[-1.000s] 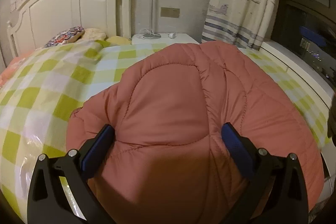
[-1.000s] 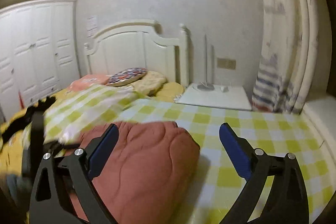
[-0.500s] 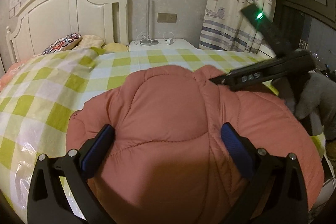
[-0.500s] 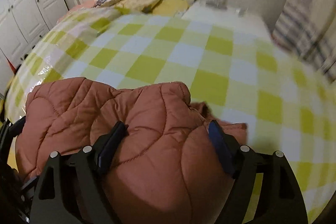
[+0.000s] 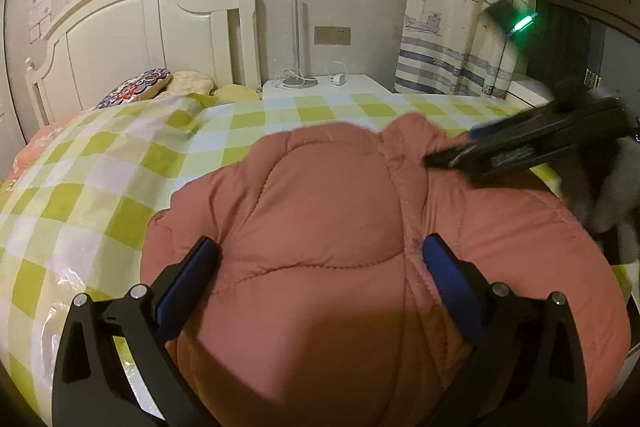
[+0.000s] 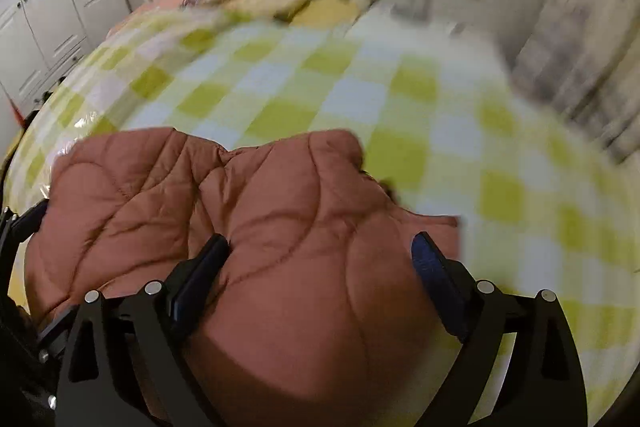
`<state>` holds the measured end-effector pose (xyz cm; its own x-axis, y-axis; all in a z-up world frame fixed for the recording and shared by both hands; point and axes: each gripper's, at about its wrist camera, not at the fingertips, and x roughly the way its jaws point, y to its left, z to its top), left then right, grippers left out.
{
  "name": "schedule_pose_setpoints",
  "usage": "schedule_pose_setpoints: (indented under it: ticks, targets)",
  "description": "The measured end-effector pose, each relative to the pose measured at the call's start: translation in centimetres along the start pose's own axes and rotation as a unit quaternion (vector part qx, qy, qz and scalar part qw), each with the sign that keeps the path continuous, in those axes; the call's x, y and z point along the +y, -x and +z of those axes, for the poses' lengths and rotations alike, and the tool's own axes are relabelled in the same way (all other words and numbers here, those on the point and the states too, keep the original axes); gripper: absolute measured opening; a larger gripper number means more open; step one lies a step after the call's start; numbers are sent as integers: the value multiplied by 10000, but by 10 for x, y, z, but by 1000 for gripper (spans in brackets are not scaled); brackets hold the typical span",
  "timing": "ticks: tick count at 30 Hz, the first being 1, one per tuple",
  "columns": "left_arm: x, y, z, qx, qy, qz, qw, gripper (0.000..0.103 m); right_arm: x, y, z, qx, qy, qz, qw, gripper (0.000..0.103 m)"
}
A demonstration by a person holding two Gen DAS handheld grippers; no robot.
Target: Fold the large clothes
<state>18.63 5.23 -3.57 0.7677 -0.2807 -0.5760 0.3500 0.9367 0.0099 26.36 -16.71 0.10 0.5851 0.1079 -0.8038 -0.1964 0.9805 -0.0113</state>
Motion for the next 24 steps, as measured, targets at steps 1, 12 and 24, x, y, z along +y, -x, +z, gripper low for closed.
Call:
schedule_pose_setpoints:
  ticks: [1,12,24]
  targets:
    - [2,0,0,-3,29,-13,10000,101,1,16,-5,-230,-96,75,9997,90]
    - [4,2,-2,-41,58,68,10000,101,29,37,-75,-646,-119,321,9973,99]
    - [7,5,-3,-24,96,119,9999,101,49,58,-120,-1009,-101,239,9946,99]
